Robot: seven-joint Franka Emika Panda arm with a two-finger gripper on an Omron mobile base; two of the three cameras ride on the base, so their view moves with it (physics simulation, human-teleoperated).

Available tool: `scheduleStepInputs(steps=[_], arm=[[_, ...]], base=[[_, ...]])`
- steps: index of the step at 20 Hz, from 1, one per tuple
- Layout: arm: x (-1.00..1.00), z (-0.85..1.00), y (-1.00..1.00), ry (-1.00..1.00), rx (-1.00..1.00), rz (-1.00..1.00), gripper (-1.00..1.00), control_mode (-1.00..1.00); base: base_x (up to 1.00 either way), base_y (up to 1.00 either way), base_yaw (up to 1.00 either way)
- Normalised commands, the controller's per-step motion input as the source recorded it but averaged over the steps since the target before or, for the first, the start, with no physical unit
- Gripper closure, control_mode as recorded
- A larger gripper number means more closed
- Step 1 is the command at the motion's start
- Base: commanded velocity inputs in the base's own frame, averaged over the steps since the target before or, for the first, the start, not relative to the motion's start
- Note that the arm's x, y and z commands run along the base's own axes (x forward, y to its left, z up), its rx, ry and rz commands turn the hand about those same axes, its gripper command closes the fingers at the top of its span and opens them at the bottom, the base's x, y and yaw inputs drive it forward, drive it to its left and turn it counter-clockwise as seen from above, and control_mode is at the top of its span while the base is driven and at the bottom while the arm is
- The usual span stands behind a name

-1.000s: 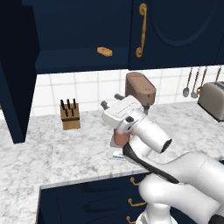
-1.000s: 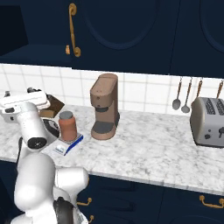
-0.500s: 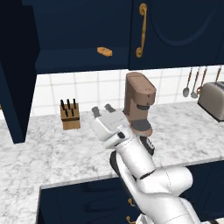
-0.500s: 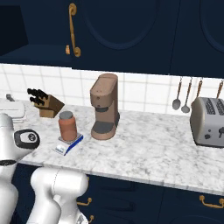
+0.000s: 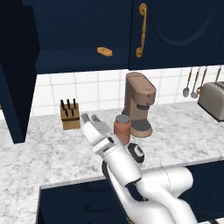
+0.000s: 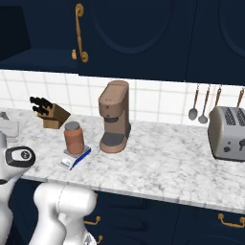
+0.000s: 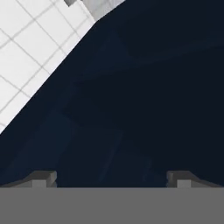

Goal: Pick the honey bottle and place it on the digital scale for weighing, and close the cabinet.

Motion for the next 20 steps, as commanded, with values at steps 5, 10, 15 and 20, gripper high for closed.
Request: scheduleStepInputs(steps=[5,10,15,20], arm=[[-0.63,0.15,0.22,0.27,0.21,0.04,-1.00,-1.00],[-0.85,0.29,0.33,0.22,0.23,0.01,-1.00,-1.00],[-0.99,0.02,0.06,0.00,0.09,0.00,-1.00,-1.00],[-0.21,0.00,0.52,-0.08,0.00,0.00,-1.00,-1.00]], base=[[0.00,0.00,0.00],[0.00,0.00,0.00],[0.00,0.00,0.00],[0.00,0.00,0.00]])
